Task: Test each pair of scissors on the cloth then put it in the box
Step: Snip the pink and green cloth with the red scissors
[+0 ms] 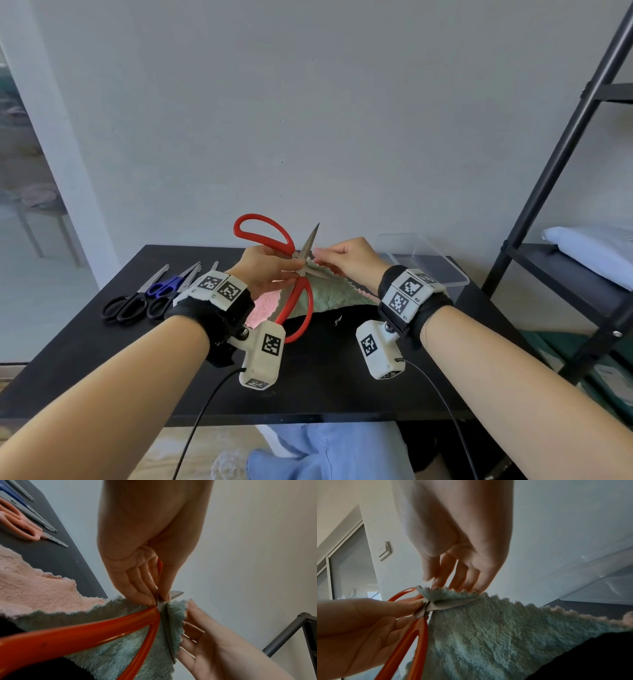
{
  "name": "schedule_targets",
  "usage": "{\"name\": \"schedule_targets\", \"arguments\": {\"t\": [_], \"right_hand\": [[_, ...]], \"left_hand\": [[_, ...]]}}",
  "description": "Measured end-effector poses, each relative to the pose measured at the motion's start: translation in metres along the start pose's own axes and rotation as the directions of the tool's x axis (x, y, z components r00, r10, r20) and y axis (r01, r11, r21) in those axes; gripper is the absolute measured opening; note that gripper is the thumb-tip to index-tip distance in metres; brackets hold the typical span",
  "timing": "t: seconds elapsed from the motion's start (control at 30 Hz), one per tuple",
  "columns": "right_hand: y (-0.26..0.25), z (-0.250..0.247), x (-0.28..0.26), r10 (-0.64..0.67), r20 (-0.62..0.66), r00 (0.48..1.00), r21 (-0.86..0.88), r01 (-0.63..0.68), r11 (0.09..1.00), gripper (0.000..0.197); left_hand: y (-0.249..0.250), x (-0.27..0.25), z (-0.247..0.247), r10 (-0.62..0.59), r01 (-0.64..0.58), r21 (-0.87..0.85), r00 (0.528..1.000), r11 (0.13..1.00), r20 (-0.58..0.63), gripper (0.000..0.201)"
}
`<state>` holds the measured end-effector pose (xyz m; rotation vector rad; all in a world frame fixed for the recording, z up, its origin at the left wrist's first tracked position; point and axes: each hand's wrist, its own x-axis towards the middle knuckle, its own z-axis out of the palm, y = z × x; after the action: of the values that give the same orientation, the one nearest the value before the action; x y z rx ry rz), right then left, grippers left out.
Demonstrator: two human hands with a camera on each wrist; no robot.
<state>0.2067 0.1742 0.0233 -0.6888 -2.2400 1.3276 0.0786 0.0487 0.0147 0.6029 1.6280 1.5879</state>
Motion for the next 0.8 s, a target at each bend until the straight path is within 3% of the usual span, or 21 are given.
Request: {"name": "schedule_targets", "arguments": {"t": [0.1, 0.47, 0.8], "right_hand": [[-0.002, 0.002, 0.0, -0.032, 0.054, 0.998, 0.01, 0.031, 0.999, 0.018], [-0.01, 0.008, 0.001, -0.06, 0.106, 0.993, -0.102, 0.071, 0.992, 0.02], [-0.011, 0.007, 0.01, -0.107, 0.134, 0.985, -0.219, 0.134, 0.967, 0.018]], "left_hand": [[0.001, -0.002, -0.001, 0.022, -0.022, -0.016, 1.0, 1.0, -0.001, 0.039], [0.002, -0.016, -0.005, 0.128, -0.128, -0.001, 0.992, 0.992, 0.005, 0.04], [0.006, -0.007, -0.003, 0.18, -0.179, 0.047, 0.984, 0.983, -0.016, 0.029]]}}
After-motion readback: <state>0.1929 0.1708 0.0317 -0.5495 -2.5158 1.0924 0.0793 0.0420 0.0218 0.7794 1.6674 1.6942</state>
